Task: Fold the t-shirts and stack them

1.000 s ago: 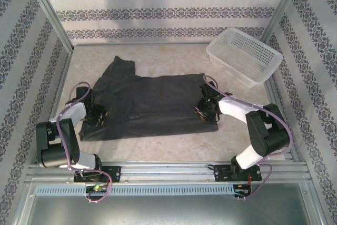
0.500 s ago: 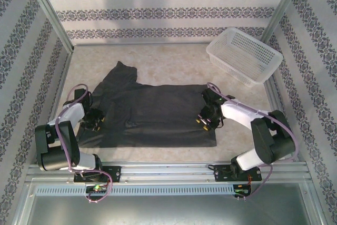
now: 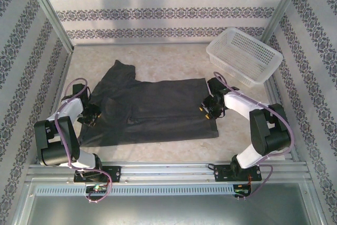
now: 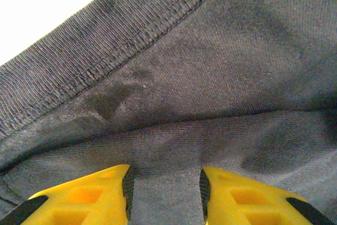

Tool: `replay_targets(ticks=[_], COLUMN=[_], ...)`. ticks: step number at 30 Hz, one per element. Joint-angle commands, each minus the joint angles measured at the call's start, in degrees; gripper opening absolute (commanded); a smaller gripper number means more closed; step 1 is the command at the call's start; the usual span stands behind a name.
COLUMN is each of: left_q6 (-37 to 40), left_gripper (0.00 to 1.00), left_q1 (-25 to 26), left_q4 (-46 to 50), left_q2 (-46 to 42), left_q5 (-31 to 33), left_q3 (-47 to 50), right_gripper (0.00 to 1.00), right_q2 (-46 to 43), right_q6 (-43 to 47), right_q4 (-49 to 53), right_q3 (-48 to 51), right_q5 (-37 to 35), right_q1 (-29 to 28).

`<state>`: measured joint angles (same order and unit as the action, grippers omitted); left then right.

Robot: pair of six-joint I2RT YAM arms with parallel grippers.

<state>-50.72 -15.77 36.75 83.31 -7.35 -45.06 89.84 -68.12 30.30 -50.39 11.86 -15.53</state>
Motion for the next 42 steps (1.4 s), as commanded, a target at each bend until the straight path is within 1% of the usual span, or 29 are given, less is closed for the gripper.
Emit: replay_targets(ticks=[1,4,7,9,10,12,14,15,18,21,24,27,30,34,39,42], left_q6=[2.4,2.9,3.1,2.8,2.7,2.4,2.7,3.0,2.4,0.2,-0.5,1.3,2.6,3.0,2.4,2.4], left_gripper=[0.39,0.39,0.40,0.40,0.40,0.40,0.40,0.41,0.41,0.40,0.39,0.39,0.38,0.38,0.38,0.39], left_q1=[-0.3,0.8,2.0,2.6,2.8,2.9,2.9,2.9,2.8,2.8,2.9,2.9,2.8,2.8,2.6,2.5], left_q4=[2.3,3.6,4.4,3.6,2.9,0.4,-1.9,-2.9,-6.8,-13.8,-20.1,-22.0,-22.8,-24.8,-29.1,-31.9], left_q2=[-1.9,-3.7,-5.2,-6.5,-7.0,-7.8,-7.3,-6.4,-2.2,2.9,8.5,14.3,18.3,21.1,24.7,26.4], left_q5=[1.2,1.1,0.0,-1.8,-2.9,-5.4,-6.8,-7.1,-8.5,-11.9,-14.5,-16.1,-16.5,-16.6,-18.1,-19.6], left_q3=[-2.1,-3.5,-4.9,-5.3,-5.4,-6.5,-8.8,-10.3,-14.0,-15.9,-18.5,-23.5,-27.1,-29.4,-30.8,-31.7], right_gripper=[0.37,0.37,0.37,0.35,0.32,0.29,0.30,0.31,0.33,0.34,0.34,0.35,0.35,0.37,0.37,0.37], right_q2=[-3.9,-6.4,-9.5,-10.9,-11.3,-11.0,-9.7,-8.6,-2.4,4.6,11.6,18.6,24.8,30.2,35.2,36.7], right_q6=[-1.3,1.1,2.5,3.5,4.6,7.5,12.3,15.5,23.0,26.8,30.4,33.1,34.0,34.1,33.7,34.1], right_q4=[2.5,6.5,6.8,4.2,2.3,-1.9,-6.2,-6.9,-4.3,-3.3,-1.0,2.7,6.3,9.4,11.3,11.8], right_q3=[-0.8,-0.5,3.7,6.5,7.0,6.2,3.7,1.1,-6.9,-13.5,-21.2,-29.4,-36.3,-42.0,-46.7,-48.9], right_q5=[-1.5,-4.5,-5.7,-4.5,-3.7,-1.9,-0.5,-1.1,-4.4,-6.0,-10.8,-16.1,-19.0,-22.2,-21.9,-21.6], right_q1=[-0.3,-0.4,0.3,1.3,1.5,1.4,-0.2,-1.4,-3.8,-3.4,-2.6,-2.1,-1.1,0.0,1.4,1.7])
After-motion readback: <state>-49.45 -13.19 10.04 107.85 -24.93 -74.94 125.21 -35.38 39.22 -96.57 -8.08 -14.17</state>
